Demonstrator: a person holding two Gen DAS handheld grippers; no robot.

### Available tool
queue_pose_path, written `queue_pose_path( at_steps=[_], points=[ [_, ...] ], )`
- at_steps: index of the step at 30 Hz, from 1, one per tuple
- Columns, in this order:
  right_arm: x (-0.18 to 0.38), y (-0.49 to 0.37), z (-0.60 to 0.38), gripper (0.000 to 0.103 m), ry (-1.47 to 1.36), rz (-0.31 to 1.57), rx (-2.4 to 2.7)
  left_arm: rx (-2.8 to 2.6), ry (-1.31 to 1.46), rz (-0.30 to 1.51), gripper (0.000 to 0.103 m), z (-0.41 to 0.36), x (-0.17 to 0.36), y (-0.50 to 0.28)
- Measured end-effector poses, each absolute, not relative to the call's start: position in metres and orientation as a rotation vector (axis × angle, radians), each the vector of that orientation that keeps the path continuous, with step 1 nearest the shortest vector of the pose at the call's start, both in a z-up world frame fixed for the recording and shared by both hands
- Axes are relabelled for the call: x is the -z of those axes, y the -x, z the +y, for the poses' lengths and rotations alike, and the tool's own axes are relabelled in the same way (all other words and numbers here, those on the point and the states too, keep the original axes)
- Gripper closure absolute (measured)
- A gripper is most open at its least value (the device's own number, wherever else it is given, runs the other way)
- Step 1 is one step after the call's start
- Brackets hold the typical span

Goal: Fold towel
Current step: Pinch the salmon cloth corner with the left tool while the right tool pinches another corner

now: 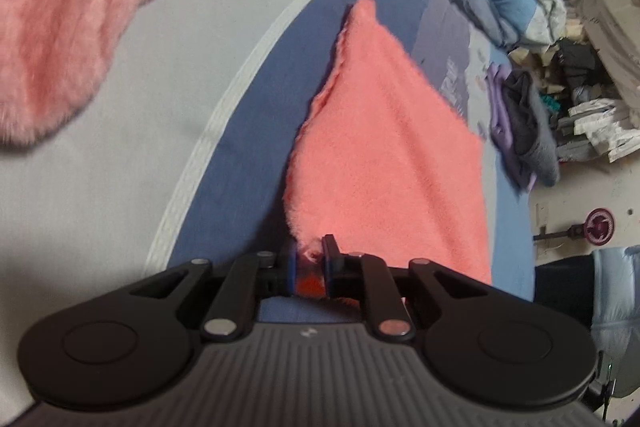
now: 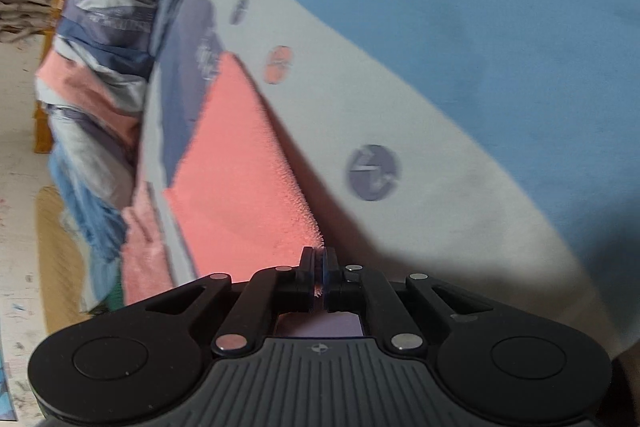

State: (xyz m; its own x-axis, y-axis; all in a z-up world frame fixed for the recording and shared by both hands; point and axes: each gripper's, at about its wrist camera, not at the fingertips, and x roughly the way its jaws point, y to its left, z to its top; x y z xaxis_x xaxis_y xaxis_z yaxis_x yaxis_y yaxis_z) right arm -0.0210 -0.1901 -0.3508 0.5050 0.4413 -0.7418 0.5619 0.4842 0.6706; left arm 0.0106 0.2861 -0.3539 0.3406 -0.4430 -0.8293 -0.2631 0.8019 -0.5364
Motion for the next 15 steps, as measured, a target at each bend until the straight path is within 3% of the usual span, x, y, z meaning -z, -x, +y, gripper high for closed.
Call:
queue_pose_path(
  at_steps=[7, 8, 9, 10, 11, 12, 15],
  points=[
    [0.363, 0.015, -0.184, 0.099, -1.035, 1.141, 0.118, 0.083, 0.646, 1.287, 0.087, 0.284, 0.362, 0.007],
    [0.364, 0.014, -0.183, 0.098, -1.022, 1.143, 0.12, 0.079, 0.671, 1.271, 0.076, 0.286, 0.361, 0.01],
    [0.364, 0.013, -0.183, 0.097, -1.009, 1.145, 0.123, 0.074, 0.699, 1.252, 0.056, 0.289, 0.361, 0.012],
    [0.364, 0.012, -0.183, 0.094, -1.002, 1.145, 0.124, 0.07, 0.728, 1.234, 0.041, 0.291, 0.361, 0.013],
    [0.364, 0.011, -0.183, 0.091, -1.002, 1.143, 0.122, 0.066, 0.756, 1.215, 0.014, 0.294, 0.361, 0.015],
    [0.364, 0.01, -0.184, 0.089, -1.002, 1.142, 0.121, 0.061, 0.784, 1.196, 0.005, 0.297, 0.361, 0.017],
    [0.365, 0.009, -0.188, 0.088, -1.009, 1.146, 0.118, 0.043, 0.886, 1.143, 0.006, 0.305, 0.365, 0.022]
  ],
)
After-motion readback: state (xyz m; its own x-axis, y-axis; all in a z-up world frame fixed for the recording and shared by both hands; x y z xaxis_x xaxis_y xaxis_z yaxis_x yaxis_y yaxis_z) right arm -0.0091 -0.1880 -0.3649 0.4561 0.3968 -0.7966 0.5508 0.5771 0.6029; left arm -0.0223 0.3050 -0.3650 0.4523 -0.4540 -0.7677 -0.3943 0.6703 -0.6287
